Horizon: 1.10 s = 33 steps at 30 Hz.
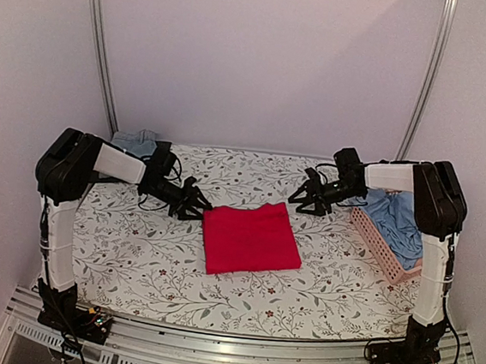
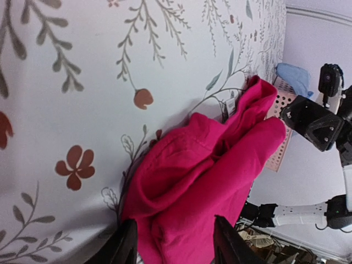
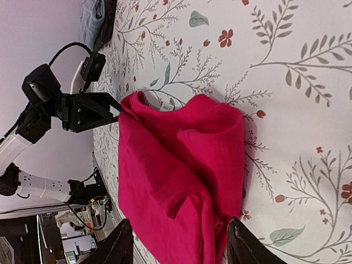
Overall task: Fold and stack the mixed laundry pile
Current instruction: Fold the 2/3-rectangle-folded T-shirt at the center of the board, then move the square-folded T-shirt to the corner of the board.
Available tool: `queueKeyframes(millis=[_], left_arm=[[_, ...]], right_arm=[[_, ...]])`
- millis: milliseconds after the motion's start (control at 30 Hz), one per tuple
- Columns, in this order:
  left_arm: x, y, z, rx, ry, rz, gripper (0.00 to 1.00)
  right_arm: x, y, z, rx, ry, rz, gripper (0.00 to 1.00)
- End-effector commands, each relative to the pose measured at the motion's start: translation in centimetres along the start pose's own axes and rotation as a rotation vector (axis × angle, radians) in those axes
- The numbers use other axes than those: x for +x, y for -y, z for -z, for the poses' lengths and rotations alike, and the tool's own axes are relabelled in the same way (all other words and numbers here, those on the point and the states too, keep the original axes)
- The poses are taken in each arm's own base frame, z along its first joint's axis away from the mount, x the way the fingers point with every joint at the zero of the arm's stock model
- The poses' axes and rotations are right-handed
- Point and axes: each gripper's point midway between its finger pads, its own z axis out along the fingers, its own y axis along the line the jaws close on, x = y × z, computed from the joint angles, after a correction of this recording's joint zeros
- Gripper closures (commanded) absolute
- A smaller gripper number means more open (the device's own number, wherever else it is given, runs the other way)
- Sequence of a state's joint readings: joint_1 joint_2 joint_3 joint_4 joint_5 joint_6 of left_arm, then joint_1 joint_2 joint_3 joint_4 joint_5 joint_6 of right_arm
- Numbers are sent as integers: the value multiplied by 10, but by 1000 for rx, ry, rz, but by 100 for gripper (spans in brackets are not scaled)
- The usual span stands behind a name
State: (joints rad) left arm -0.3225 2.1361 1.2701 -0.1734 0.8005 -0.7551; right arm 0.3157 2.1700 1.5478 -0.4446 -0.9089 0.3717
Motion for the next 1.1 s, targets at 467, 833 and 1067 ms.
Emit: queueKeyframes(millis=[467, 833, 1067], left_arm=[[116, -50, -12, -130, -162, -42, 81], [124, -18, 47, -185, -23, -340, 40], [102, 90, 49, -139, 113, -960, 33]], right_arm=[[183, 26, -56, 49, -309, -48, 48], [258, -50, -12, -16, -425, -23, 43], [141, -62, 32, -4, -187, 138, 43]])
